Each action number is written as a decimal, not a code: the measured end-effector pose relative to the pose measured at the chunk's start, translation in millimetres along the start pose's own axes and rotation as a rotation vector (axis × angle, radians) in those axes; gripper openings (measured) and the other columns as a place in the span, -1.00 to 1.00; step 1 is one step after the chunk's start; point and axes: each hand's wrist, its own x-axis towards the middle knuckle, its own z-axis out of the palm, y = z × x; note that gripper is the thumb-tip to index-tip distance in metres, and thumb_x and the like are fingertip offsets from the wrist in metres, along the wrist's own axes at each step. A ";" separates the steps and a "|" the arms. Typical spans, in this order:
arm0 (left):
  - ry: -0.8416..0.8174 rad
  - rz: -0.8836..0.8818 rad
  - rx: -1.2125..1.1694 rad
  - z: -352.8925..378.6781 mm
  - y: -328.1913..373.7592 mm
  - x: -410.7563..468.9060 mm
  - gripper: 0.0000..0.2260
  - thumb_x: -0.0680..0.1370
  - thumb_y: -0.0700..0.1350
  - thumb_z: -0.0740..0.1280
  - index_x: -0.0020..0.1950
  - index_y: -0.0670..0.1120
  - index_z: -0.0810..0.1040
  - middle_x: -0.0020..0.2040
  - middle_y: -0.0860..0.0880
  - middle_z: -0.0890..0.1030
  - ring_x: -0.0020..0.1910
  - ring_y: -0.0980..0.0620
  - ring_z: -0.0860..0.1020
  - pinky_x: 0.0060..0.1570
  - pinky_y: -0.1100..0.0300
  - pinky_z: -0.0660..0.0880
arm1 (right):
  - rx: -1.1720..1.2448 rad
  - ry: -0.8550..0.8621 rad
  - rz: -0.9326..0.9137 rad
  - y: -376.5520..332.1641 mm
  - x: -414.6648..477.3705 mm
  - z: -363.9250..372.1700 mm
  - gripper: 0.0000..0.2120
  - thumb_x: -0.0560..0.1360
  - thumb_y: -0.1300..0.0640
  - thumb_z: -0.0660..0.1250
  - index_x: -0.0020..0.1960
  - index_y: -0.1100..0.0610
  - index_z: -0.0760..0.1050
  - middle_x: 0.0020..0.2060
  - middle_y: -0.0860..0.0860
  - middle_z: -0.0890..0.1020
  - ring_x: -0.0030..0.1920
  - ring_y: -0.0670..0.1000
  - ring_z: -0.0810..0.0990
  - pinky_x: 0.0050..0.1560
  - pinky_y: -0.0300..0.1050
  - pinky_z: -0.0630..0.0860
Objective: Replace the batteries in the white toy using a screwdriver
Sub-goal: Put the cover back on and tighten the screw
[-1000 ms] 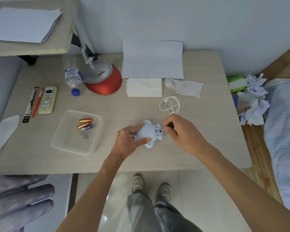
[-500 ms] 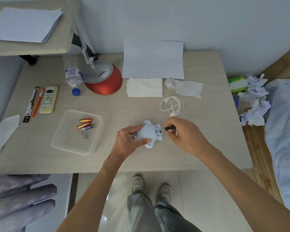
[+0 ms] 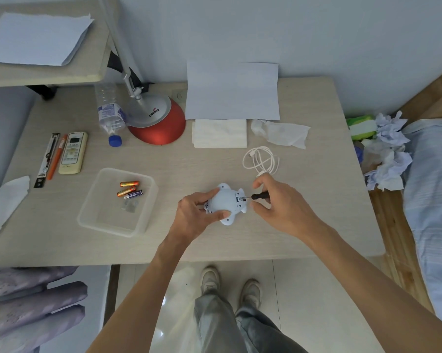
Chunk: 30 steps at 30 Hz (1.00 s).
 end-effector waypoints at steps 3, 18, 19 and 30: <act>-0.003 -0.004 -0.001 0.0 -0.3 -0.1 -0.34 0.33 0.02 0.76 0.41 0.04 0.69 0.16 0.05 0.72 0.10 0.14 0.70 0.14 0.22 0.65 | 0.004 0.012 0.006 0.9 -1.1 1.3 -0.83 0.62 0.10 0.43 0.19 -0.02 0.53 -0.10 -0.21 0.62 -0.08 -0.08 0.62 0.00 0.10 0.64; -0.004 -0.019 -0.012 -0.4 2.6 -0.3 -0.35 0.33 0.01 0.76 0.40 0.06 0.70 0.16 0.07 0.73 0.10 0.16 0.71 0.15 0.21 0.66 | 0.017 0.017 0.069 0.6 1.7 2.2 -0.74 0.59 -0.07 0.47 0.19 -0.01 0.50 -0.10 -0.24 0.60 -0.01 0.00 0.69 -0.03 0.06 0.61; -0.003 -0.022 -0.015 -0.5 2.2 -0.3 -0.35 0.33 0.01 0.76 0.40 0.06 0.70 0.17 0.07 0.73 0.10 0.15 0.71 0.15 0.20 0.66 | 0.019 0.011 0.057 0.8 1.6 2.2 -0.77 0.60 -0.03 0.46 0.19 -0.03 0.50 -0.10 -0.23 0.60 0.01 0.00 0.69 -0.02 0.07 0.62; -0.008 -0.022 -0.015 -1.0 -0.7 0.3 -0.34 0.32 0.06 0.76 0.40 0.08 0.70 0.17 0.07 0.74 0.13 0.09 0.71 0.19 0.11 0.67 | -0.052 0.012 0.029 -3.1 11.1 -2.6 -0.73 0.61 -0.19 0.44 -0.02 0.02 0.60 -0.25 -0.16 0.62 -0.20 -0.03 0.61 -0.13 0.01 0.59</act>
